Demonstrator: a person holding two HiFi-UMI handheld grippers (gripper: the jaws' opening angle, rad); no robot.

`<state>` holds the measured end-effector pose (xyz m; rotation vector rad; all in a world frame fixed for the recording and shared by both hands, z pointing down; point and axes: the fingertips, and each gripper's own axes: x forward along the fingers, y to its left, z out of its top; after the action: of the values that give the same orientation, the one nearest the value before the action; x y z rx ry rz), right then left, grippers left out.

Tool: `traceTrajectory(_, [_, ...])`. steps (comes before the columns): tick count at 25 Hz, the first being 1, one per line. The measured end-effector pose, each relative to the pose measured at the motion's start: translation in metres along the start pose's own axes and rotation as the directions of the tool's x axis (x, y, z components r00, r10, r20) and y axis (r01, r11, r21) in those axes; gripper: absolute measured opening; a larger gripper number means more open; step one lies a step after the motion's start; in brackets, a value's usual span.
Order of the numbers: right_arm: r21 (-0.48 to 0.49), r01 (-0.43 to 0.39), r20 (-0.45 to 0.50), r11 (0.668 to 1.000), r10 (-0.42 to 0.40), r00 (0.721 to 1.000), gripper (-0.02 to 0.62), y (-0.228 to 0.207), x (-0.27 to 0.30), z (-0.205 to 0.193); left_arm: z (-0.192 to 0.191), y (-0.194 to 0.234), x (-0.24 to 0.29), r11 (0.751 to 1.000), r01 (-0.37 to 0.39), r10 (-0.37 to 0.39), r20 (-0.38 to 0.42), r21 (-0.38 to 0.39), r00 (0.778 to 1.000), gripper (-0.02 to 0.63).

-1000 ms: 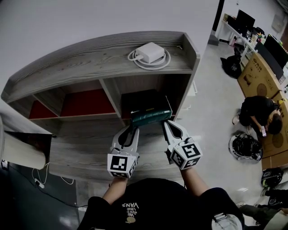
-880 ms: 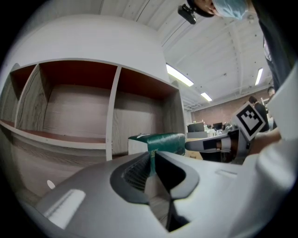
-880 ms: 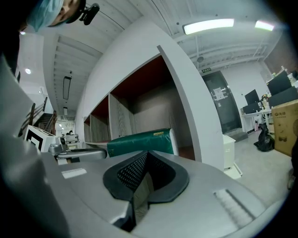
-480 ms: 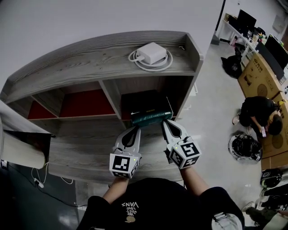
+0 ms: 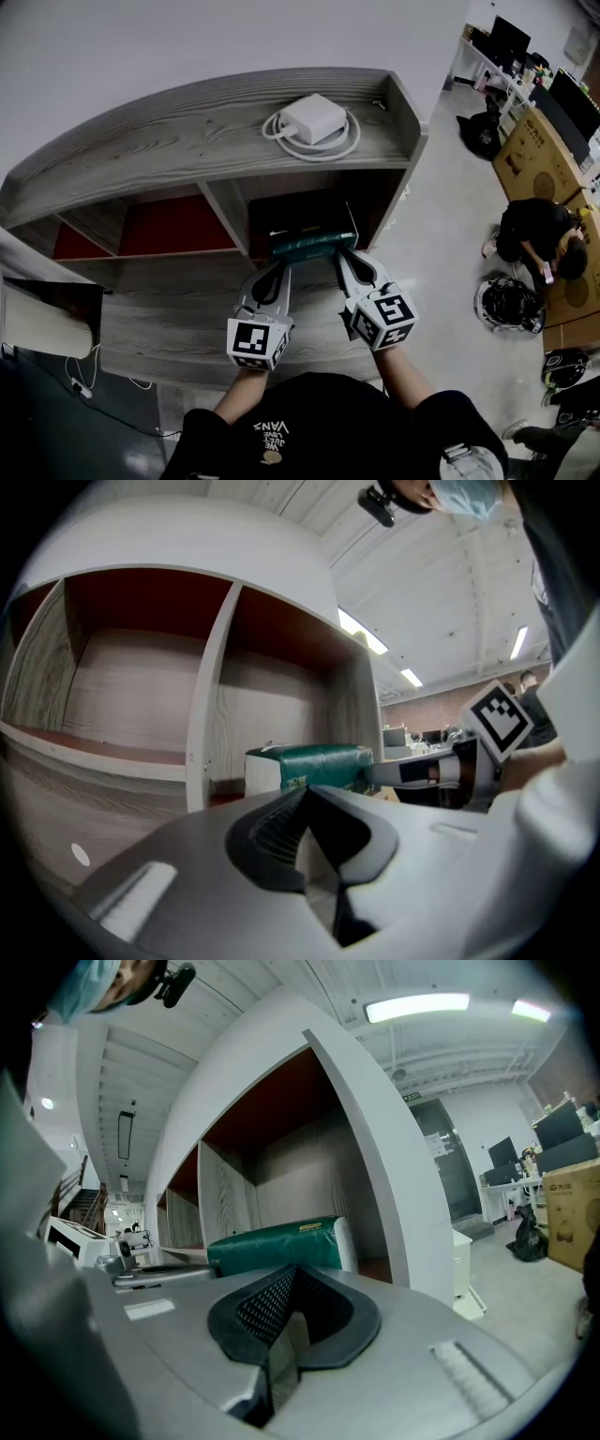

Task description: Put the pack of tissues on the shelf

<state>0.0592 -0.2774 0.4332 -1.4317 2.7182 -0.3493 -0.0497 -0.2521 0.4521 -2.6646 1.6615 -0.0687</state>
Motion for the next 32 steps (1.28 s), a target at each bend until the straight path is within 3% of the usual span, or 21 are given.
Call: traceTrajectory(32, [-0.002, 0.056, -0.066, 0.998, -0.056, 0.996, 0.003, -0.014, 0.036, -0.001, -0.010, 0.026, 0.038, 0.998, -0.048, 0.042, -0.123, -0.048, 0.992, 0.052])
